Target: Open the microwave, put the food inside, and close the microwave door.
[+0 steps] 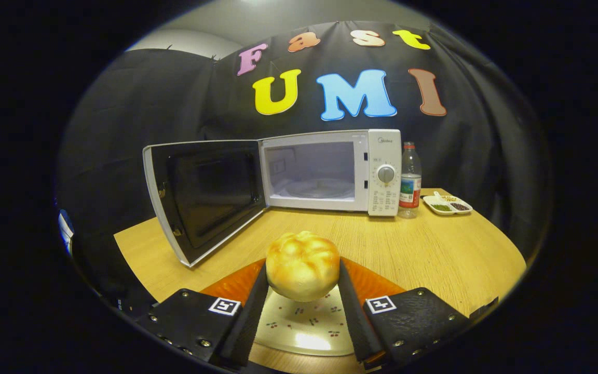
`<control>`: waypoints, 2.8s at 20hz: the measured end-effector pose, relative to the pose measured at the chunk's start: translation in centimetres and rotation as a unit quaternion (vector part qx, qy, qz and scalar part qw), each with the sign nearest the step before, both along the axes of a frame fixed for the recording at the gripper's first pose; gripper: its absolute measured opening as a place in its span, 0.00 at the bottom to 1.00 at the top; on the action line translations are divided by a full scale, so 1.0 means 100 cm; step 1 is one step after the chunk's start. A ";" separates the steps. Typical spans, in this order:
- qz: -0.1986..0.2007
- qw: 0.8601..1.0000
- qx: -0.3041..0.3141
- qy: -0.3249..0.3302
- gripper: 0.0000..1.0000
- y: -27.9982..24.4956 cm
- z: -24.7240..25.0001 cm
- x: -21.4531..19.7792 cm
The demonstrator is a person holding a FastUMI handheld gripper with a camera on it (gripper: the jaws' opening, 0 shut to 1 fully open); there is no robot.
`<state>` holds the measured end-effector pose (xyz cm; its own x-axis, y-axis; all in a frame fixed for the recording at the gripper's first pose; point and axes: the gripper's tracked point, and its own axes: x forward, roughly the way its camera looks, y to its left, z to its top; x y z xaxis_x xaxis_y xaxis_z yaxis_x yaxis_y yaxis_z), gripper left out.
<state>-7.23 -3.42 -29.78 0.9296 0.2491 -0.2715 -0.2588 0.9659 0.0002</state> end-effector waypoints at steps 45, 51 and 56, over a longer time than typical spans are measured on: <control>-0.099 0.993 -0.055 -0.014 0.90 0.048 -0.025 0.396; -0.090 0.994 -0.059 -0.030 0.91 0.059 -0.006 0.378; -0.044 0.997 -0.054 -0.039 0.91 0.082 0.018 0.331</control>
